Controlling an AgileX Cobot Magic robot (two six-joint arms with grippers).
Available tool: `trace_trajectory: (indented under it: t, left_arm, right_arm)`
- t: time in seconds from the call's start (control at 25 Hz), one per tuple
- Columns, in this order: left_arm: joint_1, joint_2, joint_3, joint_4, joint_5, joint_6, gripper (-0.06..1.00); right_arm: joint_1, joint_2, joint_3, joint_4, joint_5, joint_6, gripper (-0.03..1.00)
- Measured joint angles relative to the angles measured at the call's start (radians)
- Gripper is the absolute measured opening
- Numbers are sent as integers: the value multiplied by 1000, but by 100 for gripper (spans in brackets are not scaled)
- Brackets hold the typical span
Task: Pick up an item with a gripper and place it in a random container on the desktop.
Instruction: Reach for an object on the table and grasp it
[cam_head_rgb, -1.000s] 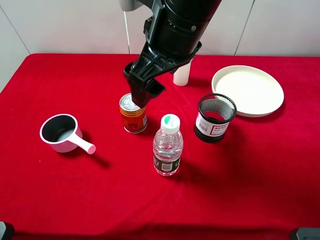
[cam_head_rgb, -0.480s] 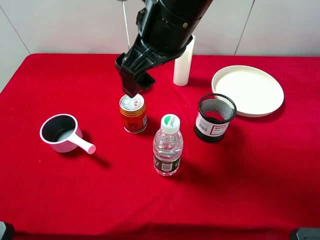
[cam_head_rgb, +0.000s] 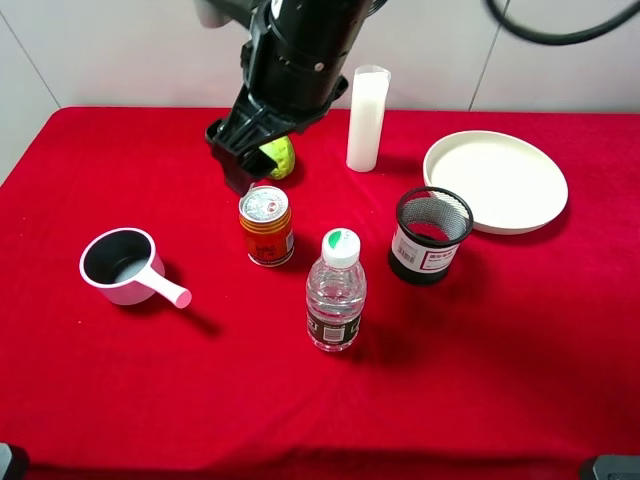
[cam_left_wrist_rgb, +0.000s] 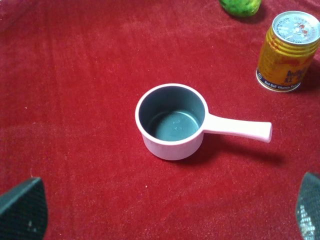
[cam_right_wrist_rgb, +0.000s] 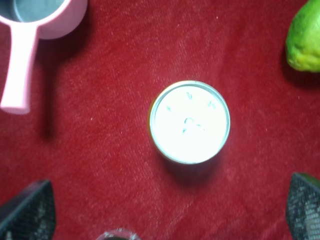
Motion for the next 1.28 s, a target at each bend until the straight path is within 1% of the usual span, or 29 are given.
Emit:
trace_trajectory:
  t: [0.28, 0.56, 0.72, 1.28]
  left_arm:
    - [0, 0, 0, 0, 0, 0, 99]
    - [0, 0, 0, 0, 0, 0, 99]
    - [0, 0, 0, 0, 0, 0, 99]
    - [0, 0, 0, 0, 0, 1, 99]
  right_arm:
    - [0, 103, -55, -15, -1, -12, 69]
    - [0, 153, -55, -39, -19, -13, 69]
    - [0, 178, -55, -69, -37, -13, 69]
    - [0, 278, -57, -85, -92, -15, 69]
